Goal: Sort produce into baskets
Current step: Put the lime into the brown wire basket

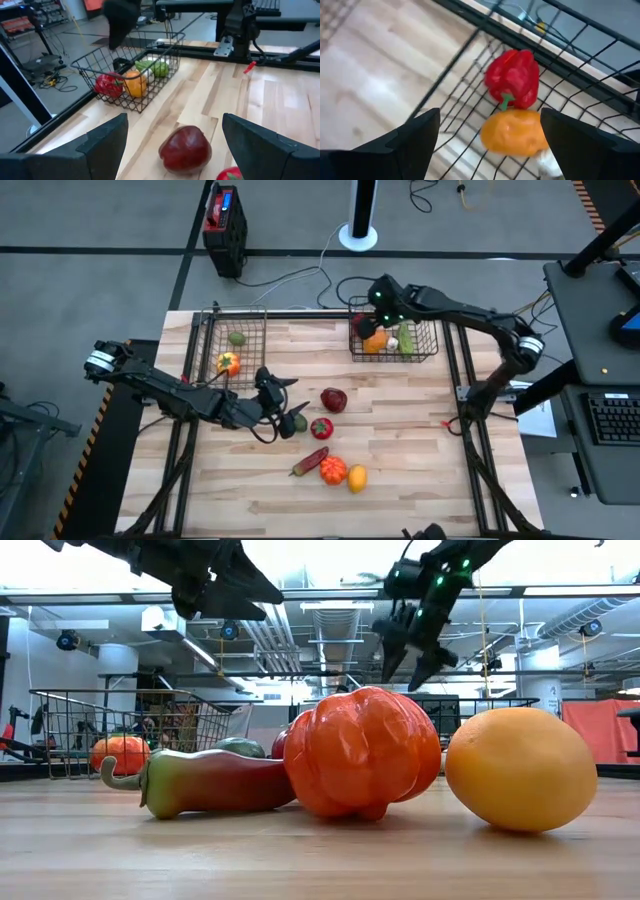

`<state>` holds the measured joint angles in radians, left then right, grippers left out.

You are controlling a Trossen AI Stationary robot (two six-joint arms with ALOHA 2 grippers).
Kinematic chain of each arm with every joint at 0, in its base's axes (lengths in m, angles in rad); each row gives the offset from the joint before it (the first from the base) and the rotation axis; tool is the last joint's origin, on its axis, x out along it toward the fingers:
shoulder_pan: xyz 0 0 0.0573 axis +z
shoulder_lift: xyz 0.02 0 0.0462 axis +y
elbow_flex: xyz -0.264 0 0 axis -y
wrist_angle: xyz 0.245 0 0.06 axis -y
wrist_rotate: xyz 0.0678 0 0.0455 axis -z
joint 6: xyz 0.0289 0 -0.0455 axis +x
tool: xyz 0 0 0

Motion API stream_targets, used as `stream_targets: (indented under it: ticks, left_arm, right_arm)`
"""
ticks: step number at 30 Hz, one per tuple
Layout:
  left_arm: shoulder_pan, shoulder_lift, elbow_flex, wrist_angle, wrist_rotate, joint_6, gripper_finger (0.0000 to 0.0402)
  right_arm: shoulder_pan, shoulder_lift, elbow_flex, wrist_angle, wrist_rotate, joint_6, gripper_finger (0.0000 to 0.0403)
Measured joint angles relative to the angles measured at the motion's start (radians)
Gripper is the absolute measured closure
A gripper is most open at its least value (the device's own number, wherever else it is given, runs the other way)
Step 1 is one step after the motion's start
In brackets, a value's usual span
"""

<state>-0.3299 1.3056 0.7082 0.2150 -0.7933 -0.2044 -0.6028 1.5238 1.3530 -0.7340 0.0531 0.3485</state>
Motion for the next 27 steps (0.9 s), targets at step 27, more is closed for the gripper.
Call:
stream_targets:
  ticks: [27]
  left_arm:
    - [-0.002,-0.001,0.048,-0.281,0.464,0.038,0.0097]
  right_arm:
    - [0.587,-0.404,-0.394,0.321,0.211,0.065,0.0062]
